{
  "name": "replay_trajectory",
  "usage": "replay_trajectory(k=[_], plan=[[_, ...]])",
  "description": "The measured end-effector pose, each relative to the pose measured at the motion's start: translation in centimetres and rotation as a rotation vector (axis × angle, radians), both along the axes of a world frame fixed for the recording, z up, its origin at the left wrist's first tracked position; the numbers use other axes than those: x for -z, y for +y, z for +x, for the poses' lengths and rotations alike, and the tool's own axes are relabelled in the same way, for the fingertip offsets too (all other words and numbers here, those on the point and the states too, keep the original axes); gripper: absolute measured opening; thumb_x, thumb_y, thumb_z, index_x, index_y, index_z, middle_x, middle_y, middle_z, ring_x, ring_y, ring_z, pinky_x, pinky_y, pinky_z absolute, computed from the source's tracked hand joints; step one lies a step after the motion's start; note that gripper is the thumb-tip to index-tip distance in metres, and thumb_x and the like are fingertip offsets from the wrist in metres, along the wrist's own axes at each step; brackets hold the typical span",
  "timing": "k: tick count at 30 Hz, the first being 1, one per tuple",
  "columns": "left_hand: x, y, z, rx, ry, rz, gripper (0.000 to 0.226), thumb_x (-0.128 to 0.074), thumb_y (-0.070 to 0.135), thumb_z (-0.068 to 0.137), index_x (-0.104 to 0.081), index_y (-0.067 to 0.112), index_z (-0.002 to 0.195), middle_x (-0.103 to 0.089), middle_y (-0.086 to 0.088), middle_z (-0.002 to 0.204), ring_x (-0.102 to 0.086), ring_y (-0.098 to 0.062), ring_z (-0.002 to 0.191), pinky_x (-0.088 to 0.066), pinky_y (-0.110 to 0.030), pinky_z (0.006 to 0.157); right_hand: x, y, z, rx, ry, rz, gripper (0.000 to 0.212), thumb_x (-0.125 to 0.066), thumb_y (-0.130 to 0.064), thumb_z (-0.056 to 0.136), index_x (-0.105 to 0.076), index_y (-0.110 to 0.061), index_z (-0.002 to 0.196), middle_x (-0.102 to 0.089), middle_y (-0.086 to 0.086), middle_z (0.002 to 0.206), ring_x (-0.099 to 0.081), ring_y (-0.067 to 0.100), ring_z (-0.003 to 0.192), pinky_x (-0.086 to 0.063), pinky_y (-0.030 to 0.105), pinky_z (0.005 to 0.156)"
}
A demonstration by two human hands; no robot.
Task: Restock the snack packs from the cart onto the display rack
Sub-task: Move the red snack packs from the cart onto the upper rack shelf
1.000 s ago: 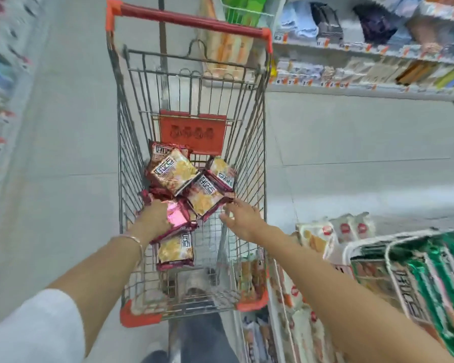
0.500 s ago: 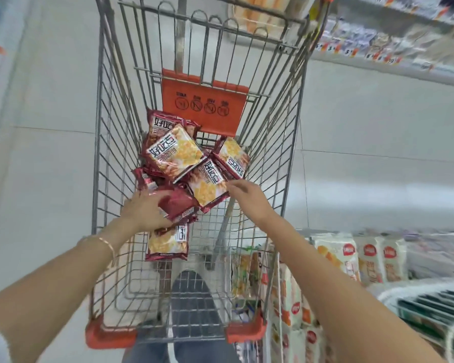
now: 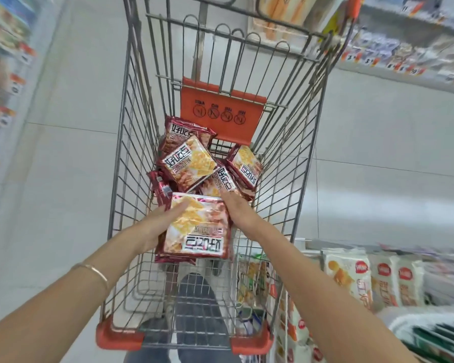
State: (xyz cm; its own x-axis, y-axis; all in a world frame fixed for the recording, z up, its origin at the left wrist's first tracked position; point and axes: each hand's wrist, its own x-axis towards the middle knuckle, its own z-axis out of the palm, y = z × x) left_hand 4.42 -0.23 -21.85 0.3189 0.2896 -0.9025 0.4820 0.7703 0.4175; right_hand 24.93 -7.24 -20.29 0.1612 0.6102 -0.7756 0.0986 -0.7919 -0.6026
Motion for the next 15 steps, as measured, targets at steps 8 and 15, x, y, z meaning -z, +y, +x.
replay_trajectory(k=[8,15], plan=[[-0.4,0.4,-0.8,0.27,-0.021,0.038,0.103,-0.069,0.087,0.054,-0.06,0.019,0.131,-0.072,-0.005,0.12,-0.07,-0.023,0.108,-0.053,-0.045,0.098,1.5,0.0,0.4,-0.192,0.105,0.076,0.084,-0.07,-0.056,0.085,-0.032,-0.029,0.155,-0.044,-0.002,0.15,-0.041,0.019,0.136,-0.035,0.039,0.111],[-2.5,2.9,0.9,-0.256,0.077,0.14,0.069,-0.036,0.073,0.092,-0.054,0.014,0.122,-0.062,-0.016,0.125,-0.064,-0.028,0.106,-0.052,-0.045,0.094,3.3,0.1,0.7,0.233,0.343,-0.059,0.089,-0.086,-0.053,0.069,-0.052,-0.004,0.135,-0.064,0.014,0.132,-0.062,0.035,0.12,-0.046,0.055,0.107]])
